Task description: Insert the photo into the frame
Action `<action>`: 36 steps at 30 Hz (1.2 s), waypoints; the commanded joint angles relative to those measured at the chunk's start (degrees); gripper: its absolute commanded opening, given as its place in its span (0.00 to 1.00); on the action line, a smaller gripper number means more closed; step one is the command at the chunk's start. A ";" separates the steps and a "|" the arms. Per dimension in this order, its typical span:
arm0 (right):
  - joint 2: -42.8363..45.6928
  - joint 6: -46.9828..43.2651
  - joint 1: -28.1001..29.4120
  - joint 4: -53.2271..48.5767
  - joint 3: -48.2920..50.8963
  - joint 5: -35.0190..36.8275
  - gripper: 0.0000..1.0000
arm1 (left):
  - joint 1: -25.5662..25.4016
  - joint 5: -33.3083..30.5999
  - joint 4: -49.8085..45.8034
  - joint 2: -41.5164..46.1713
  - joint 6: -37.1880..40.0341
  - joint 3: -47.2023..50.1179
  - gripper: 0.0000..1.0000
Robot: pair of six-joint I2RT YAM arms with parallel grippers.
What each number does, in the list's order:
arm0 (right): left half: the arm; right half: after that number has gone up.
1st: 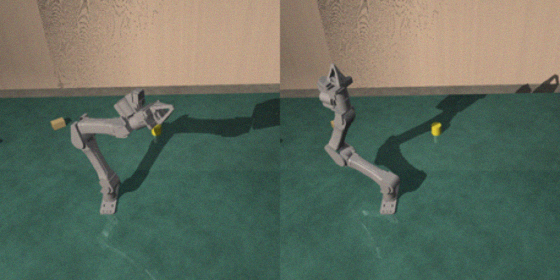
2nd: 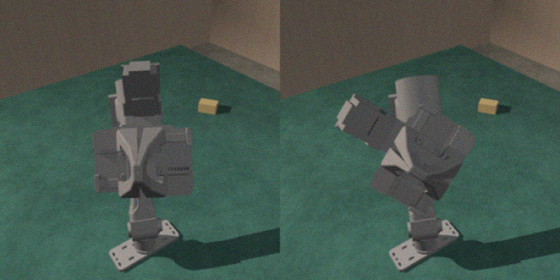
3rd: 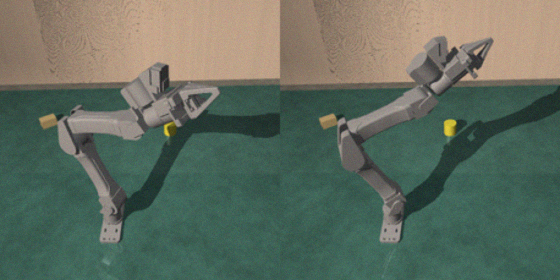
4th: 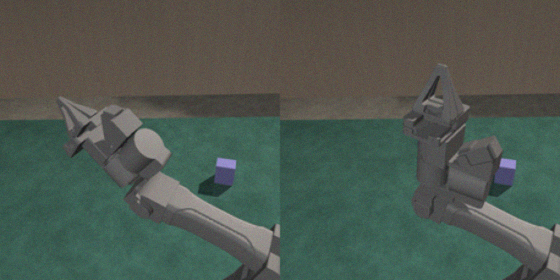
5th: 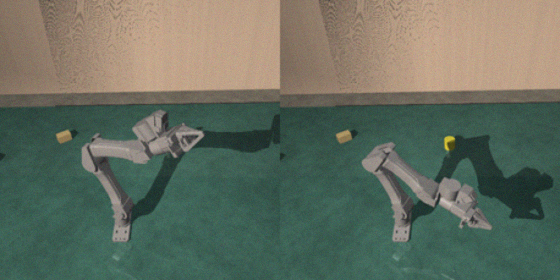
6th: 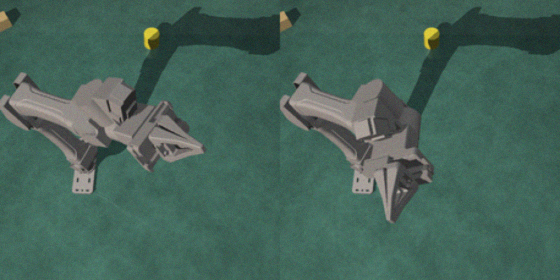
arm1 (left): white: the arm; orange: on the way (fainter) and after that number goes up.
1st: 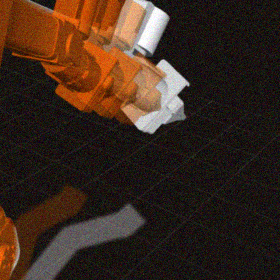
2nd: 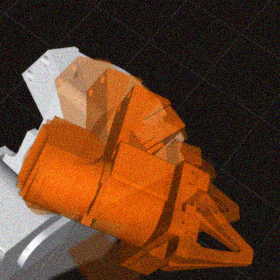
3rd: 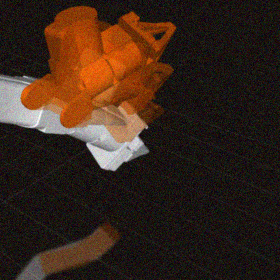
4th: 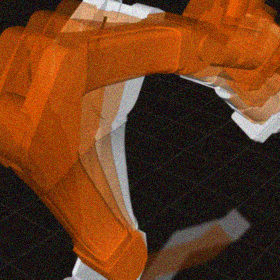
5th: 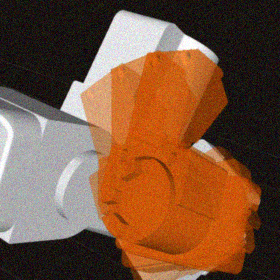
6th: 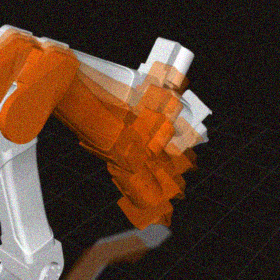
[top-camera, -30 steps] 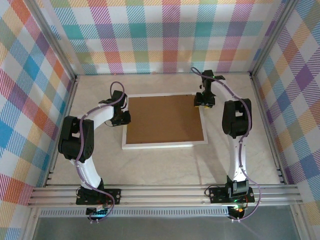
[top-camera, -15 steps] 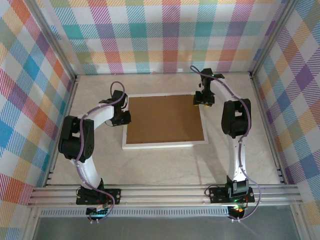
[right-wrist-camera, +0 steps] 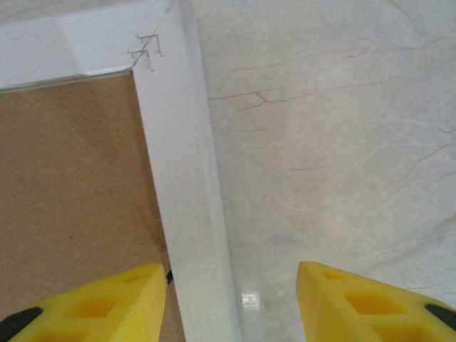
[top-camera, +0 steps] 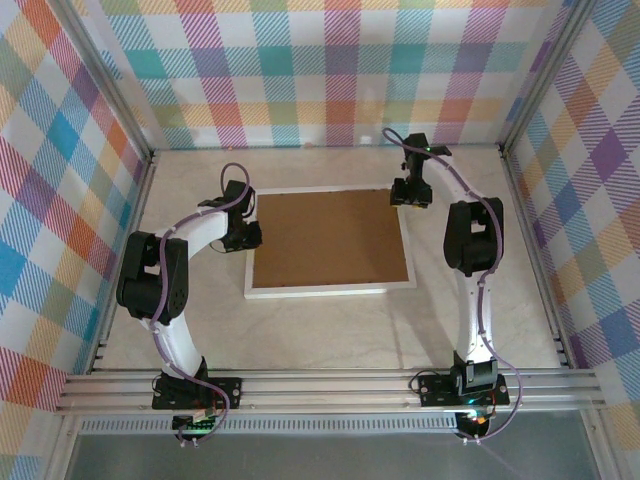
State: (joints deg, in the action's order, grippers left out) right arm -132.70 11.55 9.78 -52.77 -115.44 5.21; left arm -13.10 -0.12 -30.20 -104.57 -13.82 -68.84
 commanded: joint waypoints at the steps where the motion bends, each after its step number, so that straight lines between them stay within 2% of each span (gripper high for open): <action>1: 1.91 0.66 -0.28 0.71 0.49 0.60 0.52 | -1.40 1.28 -1.94 -1.35 0.27 -0.95 0.13; 10: 1.49 0.75 -0.64 1.23 3.42 0.55 0.52 | -1.40 1.39 -1.91 -1.33 0.20 -0.94 0.13; 16: -0.88 1.10 -0.65 0.53 3.43 -3.28 0.52 | -1.40 1.52 -1.80 -1.26 0.11 -0.95 0.13; 22: -2.96 2.38 1.82 -0.54 5.67 -5.82 0.52 | -1.40 2.00 -1.71 -1.31 0.11 -0.99 0.13; 27: -4.97 3.12 5.62 -2.53 4.07 -5.07 0.51 | -1.48 3.13 -1.36 -1.39 0.03 -1.17 0.11; 36: -7.88 4.29 7.37 -3.73 1.16 -7.40 0.51 | -1.66 3.62 -1.09 -1.51 0.11 -1.17 0.11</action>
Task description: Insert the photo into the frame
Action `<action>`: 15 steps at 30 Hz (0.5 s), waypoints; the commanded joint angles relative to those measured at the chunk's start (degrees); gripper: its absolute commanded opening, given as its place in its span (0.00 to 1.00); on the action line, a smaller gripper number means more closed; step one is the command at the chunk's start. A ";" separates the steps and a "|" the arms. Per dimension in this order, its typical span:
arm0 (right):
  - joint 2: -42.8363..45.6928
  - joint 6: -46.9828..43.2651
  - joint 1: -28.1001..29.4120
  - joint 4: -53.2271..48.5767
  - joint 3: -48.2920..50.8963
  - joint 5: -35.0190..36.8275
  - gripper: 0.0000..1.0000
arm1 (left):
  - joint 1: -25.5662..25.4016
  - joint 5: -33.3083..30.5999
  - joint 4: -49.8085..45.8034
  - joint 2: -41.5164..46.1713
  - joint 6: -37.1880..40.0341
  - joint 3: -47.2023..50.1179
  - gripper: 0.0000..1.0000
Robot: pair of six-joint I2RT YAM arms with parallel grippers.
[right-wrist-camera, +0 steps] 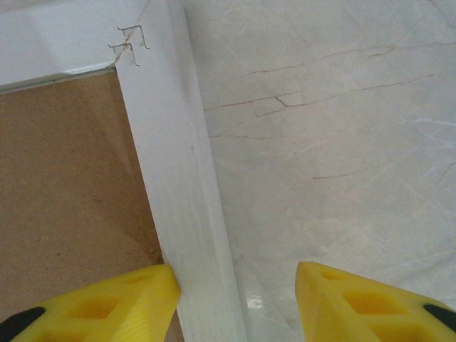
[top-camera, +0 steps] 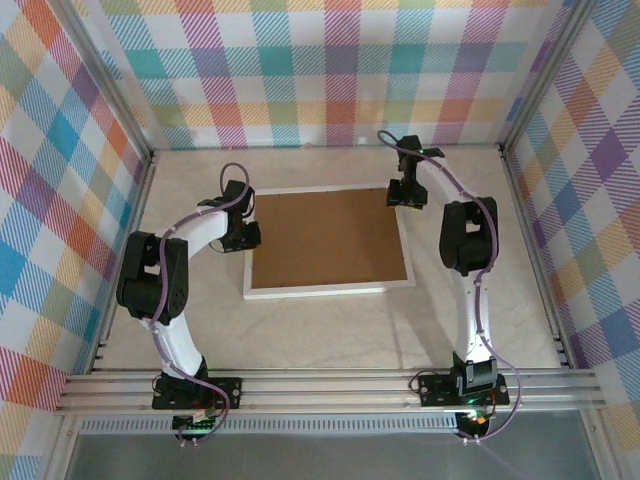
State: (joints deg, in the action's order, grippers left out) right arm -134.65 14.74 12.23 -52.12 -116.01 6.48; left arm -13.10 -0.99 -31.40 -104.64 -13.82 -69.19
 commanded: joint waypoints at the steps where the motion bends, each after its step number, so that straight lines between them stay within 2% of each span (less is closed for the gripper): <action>1: -6.11 1.31 5.07 -4.18 1.91 -8.83 0.51 | -1.72 4.43 0.11 -1.44 0.11 -0.77 0.11; 15: -6.90 2.96 7.94 -2.44 4.65 -11.56 0.51 | -1.80 4.51 0.28 -1.41 0.02 -0.78 0.11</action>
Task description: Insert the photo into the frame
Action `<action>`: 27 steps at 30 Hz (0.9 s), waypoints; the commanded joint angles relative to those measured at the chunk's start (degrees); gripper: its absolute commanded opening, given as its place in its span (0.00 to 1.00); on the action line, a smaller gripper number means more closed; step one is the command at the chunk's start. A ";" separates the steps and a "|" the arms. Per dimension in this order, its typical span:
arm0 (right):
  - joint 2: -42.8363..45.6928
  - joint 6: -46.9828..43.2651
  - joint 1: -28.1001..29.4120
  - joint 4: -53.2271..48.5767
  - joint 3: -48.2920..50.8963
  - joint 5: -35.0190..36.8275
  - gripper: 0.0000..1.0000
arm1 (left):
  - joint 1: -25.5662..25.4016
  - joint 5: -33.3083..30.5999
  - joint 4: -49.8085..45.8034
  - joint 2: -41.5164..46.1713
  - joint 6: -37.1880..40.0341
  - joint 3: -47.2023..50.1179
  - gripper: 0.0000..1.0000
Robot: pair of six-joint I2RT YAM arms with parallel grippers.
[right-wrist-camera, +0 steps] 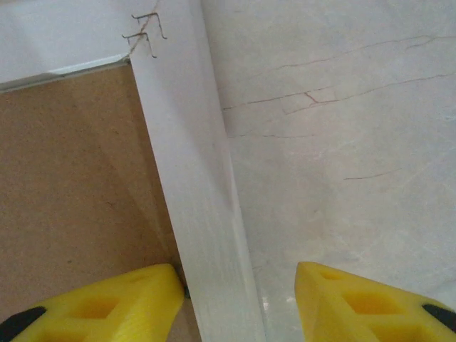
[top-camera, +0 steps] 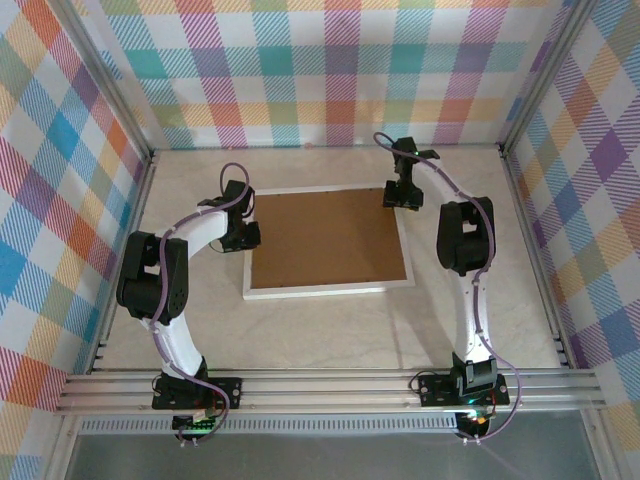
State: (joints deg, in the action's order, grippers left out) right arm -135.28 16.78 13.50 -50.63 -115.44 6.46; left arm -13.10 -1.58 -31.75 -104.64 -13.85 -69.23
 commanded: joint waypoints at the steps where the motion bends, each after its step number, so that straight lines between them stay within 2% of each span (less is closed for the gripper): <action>1: -6.39 0.96 6.79 -3.80 4.23 -11.72 0.51 | -1.76 5.10 0.63 -1.40 -0.04 -0.73 0.11; 7: -3.76 0.16 6.48 -3.43 3.68 -10.13 0.52 | -1.71 3.66 0.23 -0.98 -0.12 -0.64 0.11; 10: 1.16 -0.45 5.06 -2.91 3.67 -8.59 0.52 | -1.62 1.98 -0.16 -0.64 -0.28 -0.64 0.11; 12: 5.06 -0.94 3.77 -2.23 3.83 -8.30 0.53 | -1.34 1.29 -0.32 -0.57 -0.38 -0.69 0.02; 17: 13.60 -2.55 1.30 -1.27 6.60 -4.16 0.56 | -0.70 1.15 -0.25 -0.04 -0.81 -0.73 0.01; 27: 26.98 -2.38 -0.41 1.47 25.71 -1.89 0.57 | -0.60 1.41 -0.14 0.63 -1.50 -0.82 0.00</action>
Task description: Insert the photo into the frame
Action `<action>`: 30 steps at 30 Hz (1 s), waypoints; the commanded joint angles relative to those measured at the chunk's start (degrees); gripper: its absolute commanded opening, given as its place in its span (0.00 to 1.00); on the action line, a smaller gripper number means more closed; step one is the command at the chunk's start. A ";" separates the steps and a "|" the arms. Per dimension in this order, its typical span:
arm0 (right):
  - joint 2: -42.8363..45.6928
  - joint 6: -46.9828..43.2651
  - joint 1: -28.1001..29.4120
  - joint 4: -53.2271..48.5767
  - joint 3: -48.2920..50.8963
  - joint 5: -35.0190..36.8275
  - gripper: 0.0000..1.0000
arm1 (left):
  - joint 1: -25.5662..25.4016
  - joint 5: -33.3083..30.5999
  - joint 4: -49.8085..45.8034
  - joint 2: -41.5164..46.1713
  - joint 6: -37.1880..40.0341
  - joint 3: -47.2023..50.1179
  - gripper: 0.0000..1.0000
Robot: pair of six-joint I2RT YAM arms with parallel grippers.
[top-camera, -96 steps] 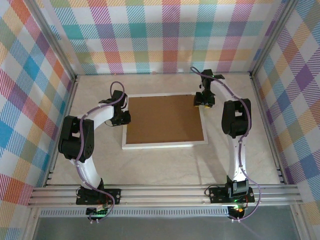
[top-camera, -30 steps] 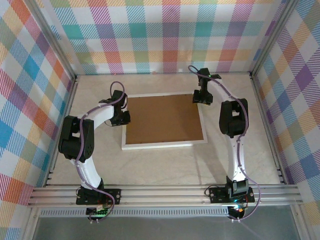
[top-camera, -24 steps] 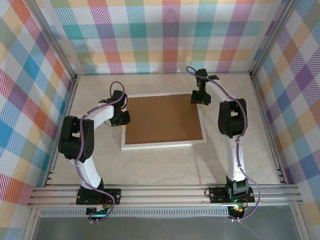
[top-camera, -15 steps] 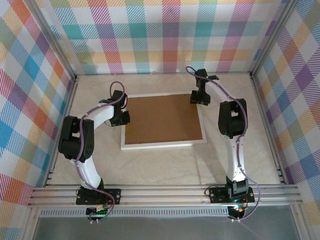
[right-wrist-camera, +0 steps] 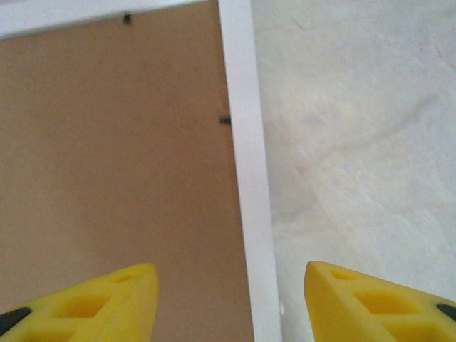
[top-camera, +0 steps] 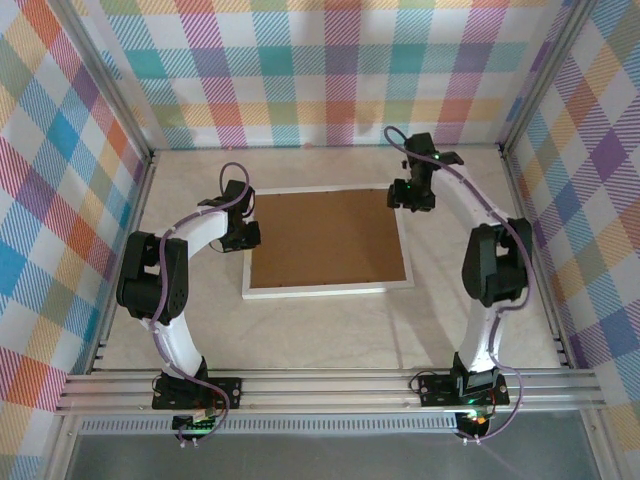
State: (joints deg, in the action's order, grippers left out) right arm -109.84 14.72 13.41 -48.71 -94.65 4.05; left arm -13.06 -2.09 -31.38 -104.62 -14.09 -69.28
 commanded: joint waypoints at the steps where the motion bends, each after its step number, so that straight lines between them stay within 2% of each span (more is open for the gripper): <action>1: 2.57 -0.23 -0.32 -0.42 6.78 0.90 0.57 | -0.60 1.85 -0.53 0.63 -1.25 -0.77 0.00; 9: 10.70 1.44 -0.66 0.92 21.11 4.90 0.57 | -0.57 1.63 -0.62 0.74 -1.29 -0.91 0.00; 12: 12.33 1.89 -0.84 1.66 23.79 4.09 0.57 | -0.56 1.72 -0.82 0.64 -1.30 -1.04 0.00; 16: 12.20 1.80 -0.84 2.75 25.39 0.22 0.57 | -0.57 1.48 -0.88 0.80 -1.21 -0.84 0.00; 30: 7.02 2.25 -0.75 5.54 25.87 0.13 0.57 | -0.56 1.65 -1.06 0.98 -1.28 -0.86 0.00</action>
State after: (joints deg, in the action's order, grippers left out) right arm -101.47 16.05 13.02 -43.81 -68.97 5.39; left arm -13.06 -2.11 -31.38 -104.53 -14.11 -69.28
